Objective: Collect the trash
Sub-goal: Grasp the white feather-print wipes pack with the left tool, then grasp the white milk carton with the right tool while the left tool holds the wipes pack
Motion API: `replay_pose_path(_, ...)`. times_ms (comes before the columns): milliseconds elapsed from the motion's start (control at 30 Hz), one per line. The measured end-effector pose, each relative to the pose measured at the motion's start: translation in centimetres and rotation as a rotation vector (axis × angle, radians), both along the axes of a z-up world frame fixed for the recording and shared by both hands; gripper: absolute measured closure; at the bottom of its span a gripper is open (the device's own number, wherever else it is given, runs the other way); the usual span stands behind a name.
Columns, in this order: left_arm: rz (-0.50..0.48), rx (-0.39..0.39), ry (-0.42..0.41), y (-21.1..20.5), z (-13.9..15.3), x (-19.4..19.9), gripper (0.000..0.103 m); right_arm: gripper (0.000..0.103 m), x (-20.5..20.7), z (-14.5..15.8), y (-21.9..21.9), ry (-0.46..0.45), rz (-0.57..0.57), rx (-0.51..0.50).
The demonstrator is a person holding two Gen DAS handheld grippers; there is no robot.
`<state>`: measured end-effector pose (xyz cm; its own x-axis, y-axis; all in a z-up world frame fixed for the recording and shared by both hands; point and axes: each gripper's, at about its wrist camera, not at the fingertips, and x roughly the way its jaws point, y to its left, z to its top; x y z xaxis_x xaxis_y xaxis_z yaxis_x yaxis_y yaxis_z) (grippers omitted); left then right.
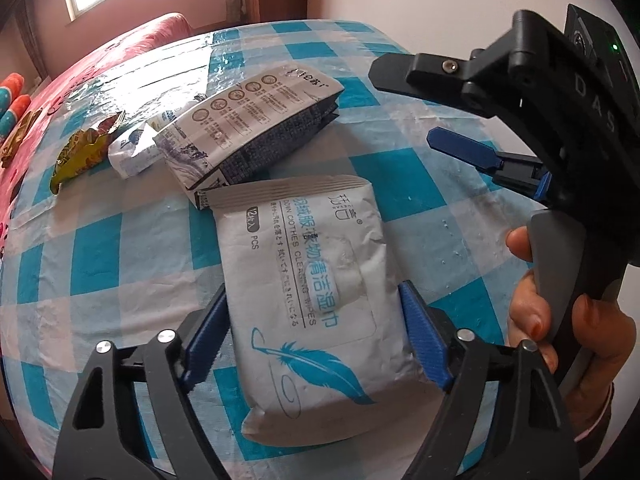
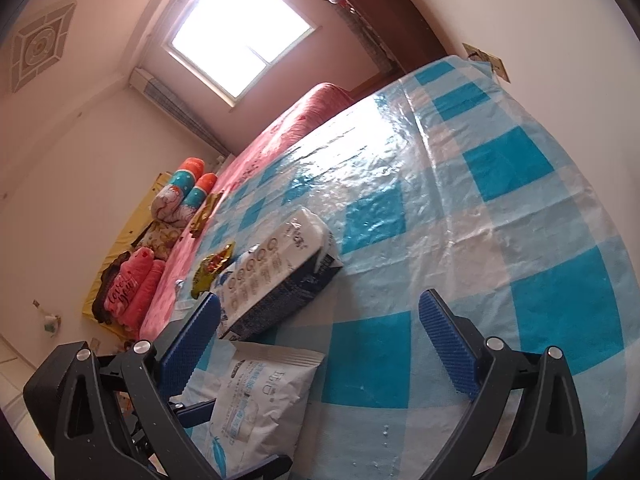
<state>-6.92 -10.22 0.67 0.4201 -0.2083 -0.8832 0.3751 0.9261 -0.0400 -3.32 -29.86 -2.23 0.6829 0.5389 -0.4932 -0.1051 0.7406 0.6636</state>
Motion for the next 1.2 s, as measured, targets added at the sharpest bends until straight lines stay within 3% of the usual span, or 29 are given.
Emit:
replay_pose_path(467,0.046,-0.036,0.025,4.3,1.0,-1.4,0.025,0.005,0.7,0.1,1.7,0.003,0.064,-0.021)
replay_pose_path(767,0.130,-0.038,-0.033,9.6,3.2,-2.1,0.025,0.005,1.5,0.3,4.2,0.007,0.113,-0.060)
replay_pose_path(1067,0.191,-0.068,-0.035,14.1,3.0,-1.2,0.025,0.005,2.0,0.0,6.0,0.039,0.200,0.102)
replay_pose_path(1200,0.202,-0.090,-0.038,16.0,2.8,-1.3,0.025,0.005,2.0,1.1,7.5,0.025,0.187,0.060)
